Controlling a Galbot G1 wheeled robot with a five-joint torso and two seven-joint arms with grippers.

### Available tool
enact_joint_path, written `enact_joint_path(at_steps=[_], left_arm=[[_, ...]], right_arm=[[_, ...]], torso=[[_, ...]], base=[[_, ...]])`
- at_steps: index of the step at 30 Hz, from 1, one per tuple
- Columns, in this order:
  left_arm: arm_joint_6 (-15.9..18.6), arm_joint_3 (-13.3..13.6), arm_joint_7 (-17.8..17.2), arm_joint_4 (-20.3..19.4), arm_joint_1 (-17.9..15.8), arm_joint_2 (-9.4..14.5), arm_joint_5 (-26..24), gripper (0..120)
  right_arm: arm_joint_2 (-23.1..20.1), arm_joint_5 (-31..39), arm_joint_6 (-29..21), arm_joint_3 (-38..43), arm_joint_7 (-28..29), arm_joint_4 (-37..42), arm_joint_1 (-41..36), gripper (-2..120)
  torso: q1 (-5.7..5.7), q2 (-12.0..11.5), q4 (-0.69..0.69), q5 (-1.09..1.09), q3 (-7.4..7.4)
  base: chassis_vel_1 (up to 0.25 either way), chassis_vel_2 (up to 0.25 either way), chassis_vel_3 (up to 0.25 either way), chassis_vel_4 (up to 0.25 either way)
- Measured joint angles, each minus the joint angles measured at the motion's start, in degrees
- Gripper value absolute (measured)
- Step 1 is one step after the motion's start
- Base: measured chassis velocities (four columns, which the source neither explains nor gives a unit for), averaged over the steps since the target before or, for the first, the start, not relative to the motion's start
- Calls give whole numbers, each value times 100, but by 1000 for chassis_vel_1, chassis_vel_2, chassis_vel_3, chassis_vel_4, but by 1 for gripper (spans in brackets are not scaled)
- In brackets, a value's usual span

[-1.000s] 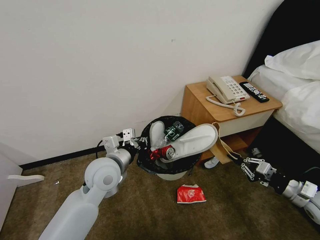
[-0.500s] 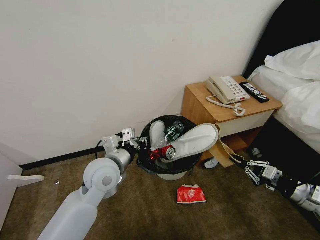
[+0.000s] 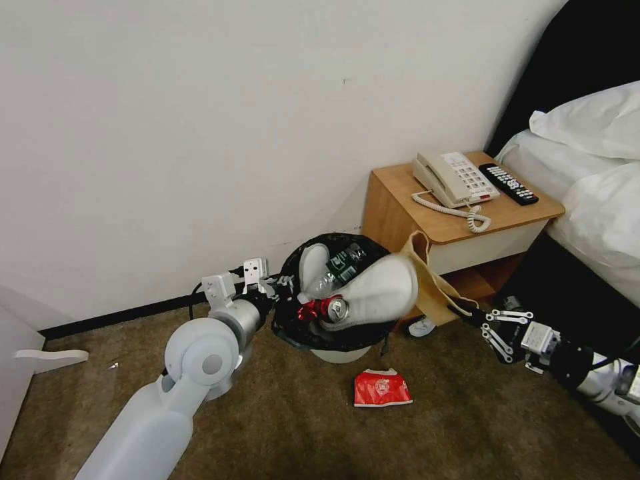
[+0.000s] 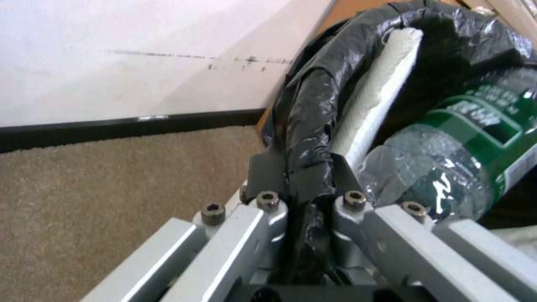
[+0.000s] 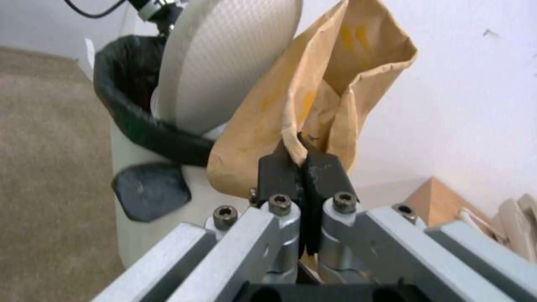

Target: Pick up the trash bin, then pick up the garbage from the floor and place it into the trash bin.

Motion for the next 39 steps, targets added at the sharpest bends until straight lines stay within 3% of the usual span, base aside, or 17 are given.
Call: enact_joint_path(at_steps=[21, 30, 39], left_arm=[[0, 28, -5, 36, 15, -27, 38, 3], [19, 279, 7, -23, 174, 9, 191, 3], [21, 326, 16, -16, 176, -5, 229, 3]], right_arm=[[9, 213, -131, 116, 23, 165, 226, 0], [44, 235, -160, 60, 85, 142, 350, 0], [-90, 437, -446, 45, 234, 415, 709, 0]], torso=[[0, 0, 0, 0, 0], [0, 0, 0, 1, 0], [0, 0, 0, 1, 0]], base=[[0, 0, 0, 0], [0, 0, 0, 0], [0, 0, 0, 0]])
